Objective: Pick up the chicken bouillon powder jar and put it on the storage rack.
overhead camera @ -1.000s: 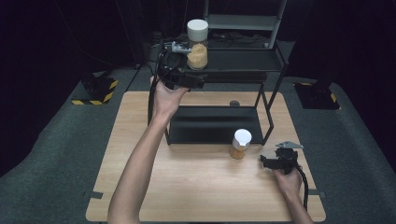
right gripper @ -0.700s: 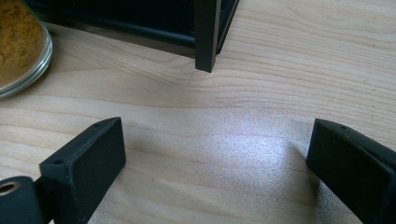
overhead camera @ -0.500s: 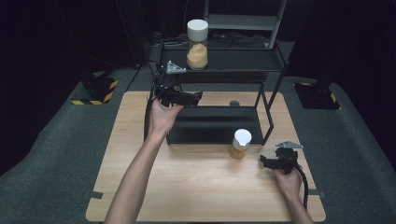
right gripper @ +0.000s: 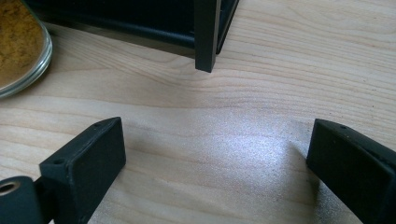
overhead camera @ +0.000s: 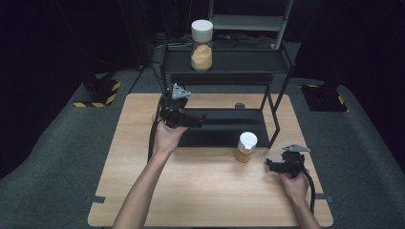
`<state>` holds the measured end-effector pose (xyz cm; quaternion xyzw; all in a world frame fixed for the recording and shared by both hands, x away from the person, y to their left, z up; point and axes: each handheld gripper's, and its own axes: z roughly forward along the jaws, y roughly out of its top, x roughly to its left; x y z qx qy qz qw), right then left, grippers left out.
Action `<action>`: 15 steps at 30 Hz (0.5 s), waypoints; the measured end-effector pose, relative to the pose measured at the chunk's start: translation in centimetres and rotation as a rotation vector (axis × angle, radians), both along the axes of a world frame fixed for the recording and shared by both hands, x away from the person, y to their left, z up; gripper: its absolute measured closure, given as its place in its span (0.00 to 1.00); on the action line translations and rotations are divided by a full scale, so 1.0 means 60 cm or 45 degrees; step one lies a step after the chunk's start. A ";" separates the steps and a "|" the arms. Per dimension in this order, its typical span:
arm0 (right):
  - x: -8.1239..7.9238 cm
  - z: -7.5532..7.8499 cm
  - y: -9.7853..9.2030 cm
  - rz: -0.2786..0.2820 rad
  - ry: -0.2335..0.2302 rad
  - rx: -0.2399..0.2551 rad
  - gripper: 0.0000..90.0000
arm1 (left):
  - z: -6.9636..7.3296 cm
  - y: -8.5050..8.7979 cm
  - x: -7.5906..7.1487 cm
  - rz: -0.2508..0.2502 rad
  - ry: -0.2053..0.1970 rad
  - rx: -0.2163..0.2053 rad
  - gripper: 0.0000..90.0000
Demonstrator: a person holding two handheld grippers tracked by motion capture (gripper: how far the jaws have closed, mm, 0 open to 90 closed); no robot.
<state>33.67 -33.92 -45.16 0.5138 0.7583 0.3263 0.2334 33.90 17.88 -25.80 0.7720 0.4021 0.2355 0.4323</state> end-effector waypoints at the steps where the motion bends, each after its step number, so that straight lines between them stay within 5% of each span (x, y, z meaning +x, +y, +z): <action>1: 0.000 0.000 0.000 0.000 0.000 0.000 0.04 | -0.006 0.000 0.000 0.001 0.002 0.003 0.05; 15: 0.000 0.000 0.000 0.000 0.000 0.000 0.04 | -0.084 0.004 0.003 0.008 0.086 -0.025 0.06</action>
